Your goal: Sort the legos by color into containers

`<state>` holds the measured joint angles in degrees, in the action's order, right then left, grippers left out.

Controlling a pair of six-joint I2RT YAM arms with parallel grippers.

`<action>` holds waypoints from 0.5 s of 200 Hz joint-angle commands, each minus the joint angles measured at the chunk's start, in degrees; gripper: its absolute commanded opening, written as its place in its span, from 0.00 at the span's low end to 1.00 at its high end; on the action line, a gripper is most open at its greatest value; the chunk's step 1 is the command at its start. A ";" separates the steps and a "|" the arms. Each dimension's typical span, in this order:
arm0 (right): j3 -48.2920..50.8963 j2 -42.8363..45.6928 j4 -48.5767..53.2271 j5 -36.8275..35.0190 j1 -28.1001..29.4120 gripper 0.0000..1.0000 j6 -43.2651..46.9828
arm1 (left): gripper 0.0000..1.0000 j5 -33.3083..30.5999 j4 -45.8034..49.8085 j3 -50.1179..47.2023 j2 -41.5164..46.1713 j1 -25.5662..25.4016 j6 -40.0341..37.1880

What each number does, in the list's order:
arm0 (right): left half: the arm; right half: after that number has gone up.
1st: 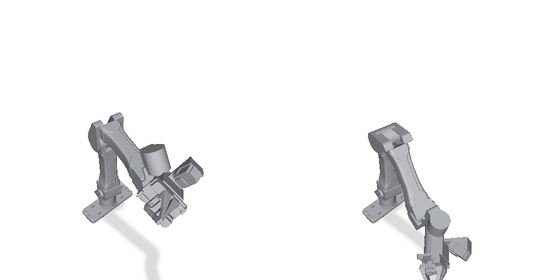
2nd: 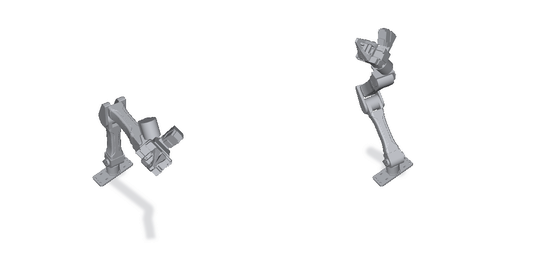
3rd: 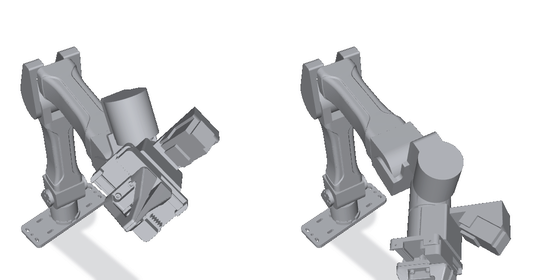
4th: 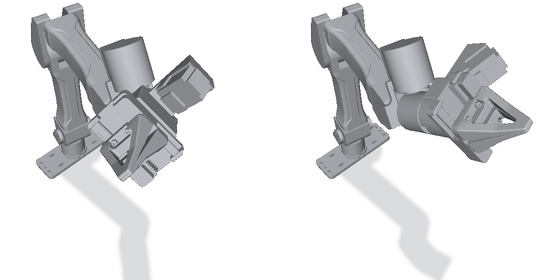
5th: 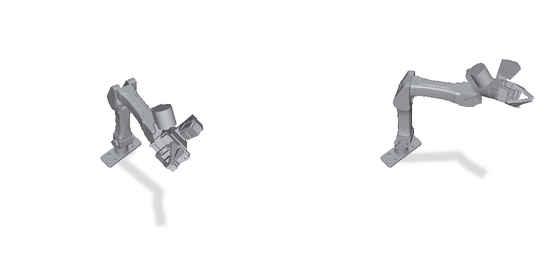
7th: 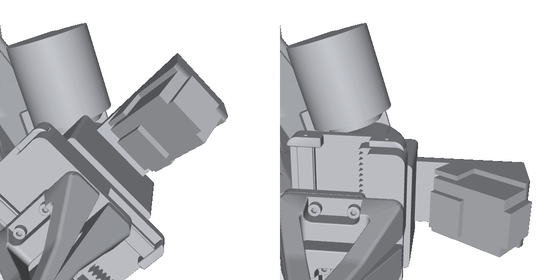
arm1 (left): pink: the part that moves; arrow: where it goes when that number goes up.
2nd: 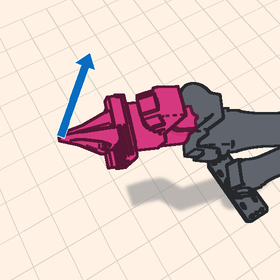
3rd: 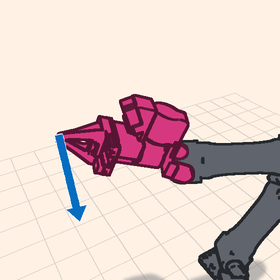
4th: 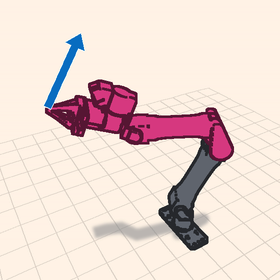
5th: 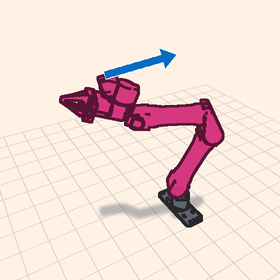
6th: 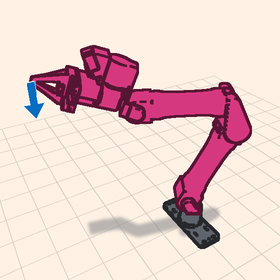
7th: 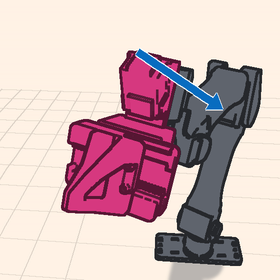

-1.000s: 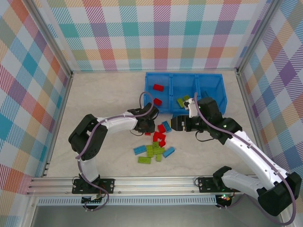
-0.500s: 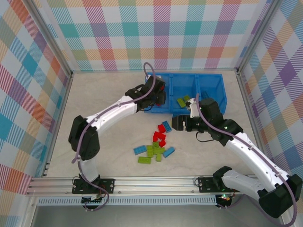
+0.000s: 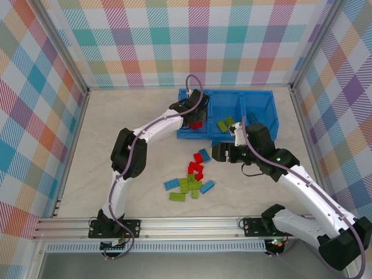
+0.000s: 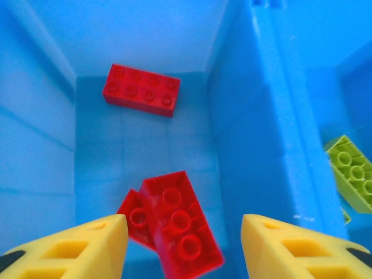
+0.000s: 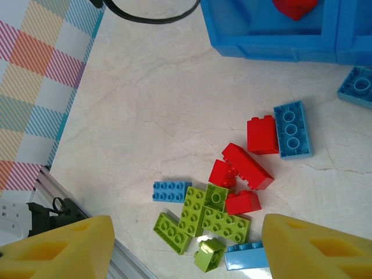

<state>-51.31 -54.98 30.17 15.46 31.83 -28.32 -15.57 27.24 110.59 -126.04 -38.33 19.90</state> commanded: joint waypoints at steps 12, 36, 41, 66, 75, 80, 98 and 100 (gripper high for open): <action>1.16 0.55 0.35 -0.97 -0.19 0.69 -0.47 | 0.58 1.48 0.56 -0.59 5.89 0.37 0.65; 1.78 -1.31 0.03 -3.22 -0.19 0.69 1.30 | 0.57 4.73 -1.98 -7.57 15.27 -0.14 1.17; 1.83 -1.94 0.06 -3.89 -0.19 0.68 2.17 | 0.57 5.41 -2.70 -9.68 17.78 -0.45 1.10; 2.42 -6.65 -0.28 -9.06 -0.19 0.68 7.26 | 0.57 6.62 -5.65 -20.76 31.50 -2.39 -2.02; 2.76 -8.64 -0.71 -10.55 -0.19 0.67 9.04 | 0.57 7.01 -5.95 -24.57 36.39 -3.35 -4.60; 2.94 -9.78 -1.07 -11.13 -0.19 0.67 10.05 | 0.56 7.57 -5.97 -26.47 39.03 -3.89 -6.49; 3.30 -14.45 -2.62 -12.05 -0.19 0.67 12.31 | 0.56 9.35 -3.65 -32.42 47.61 -5.64 -13.51; 3.31 -14.98 -2.87 -12.04 -0.19 0.67 12.51 | 0.56 9.34 -3.22 -32.90 48.62 -5.82 -14.09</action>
<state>-49.21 -65.23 29.30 7.03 31.83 -21.54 -9.21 23.35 83.79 -86.78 -41.67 15.05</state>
